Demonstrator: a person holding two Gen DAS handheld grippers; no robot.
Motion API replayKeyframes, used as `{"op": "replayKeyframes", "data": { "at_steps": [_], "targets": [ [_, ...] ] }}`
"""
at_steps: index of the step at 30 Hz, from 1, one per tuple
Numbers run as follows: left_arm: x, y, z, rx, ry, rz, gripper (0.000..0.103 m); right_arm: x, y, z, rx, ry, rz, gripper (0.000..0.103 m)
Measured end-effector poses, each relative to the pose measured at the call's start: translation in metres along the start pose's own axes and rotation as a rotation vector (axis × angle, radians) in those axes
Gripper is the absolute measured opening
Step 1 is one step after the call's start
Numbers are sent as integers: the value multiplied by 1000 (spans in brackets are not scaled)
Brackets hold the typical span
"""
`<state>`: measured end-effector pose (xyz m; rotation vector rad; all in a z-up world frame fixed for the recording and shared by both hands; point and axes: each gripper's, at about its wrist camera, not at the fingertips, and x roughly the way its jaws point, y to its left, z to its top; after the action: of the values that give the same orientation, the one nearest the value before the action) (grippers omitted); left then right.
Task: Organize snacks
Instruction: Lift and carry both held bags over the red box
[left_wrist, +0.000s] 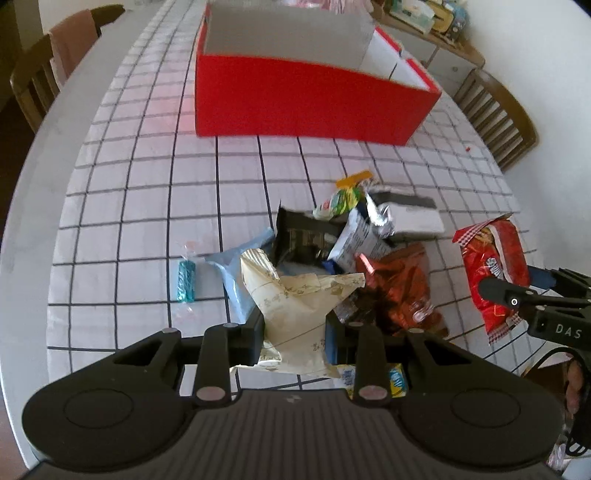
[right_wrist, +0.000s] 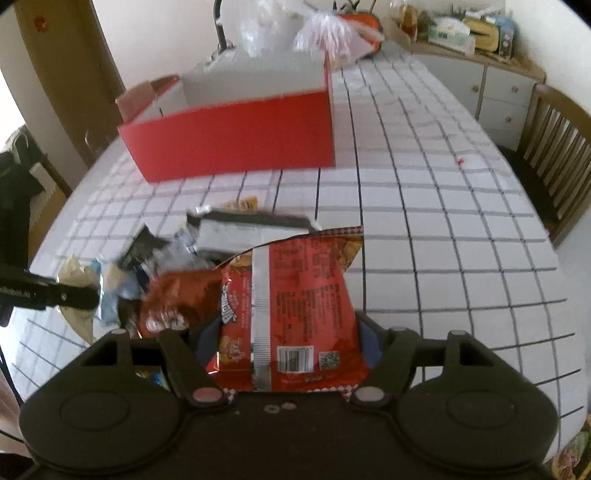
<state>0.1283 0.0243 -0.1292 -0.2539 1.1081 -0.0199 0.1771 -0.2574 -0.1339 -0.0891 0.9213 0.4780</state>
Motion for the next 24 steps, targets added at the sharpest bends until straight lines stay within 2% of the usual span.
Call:
{"op": "replayKeyframes", "data": {
  "at_steps": [11,24],
  "targets": [
    [-51,-21,37,19,-146,21,31,-41,18,50,-3,-126,29,73],
    [-62,-30,101,46,-255,92,31,-35,37,126,-87,-201,39,73]
  ]
}}
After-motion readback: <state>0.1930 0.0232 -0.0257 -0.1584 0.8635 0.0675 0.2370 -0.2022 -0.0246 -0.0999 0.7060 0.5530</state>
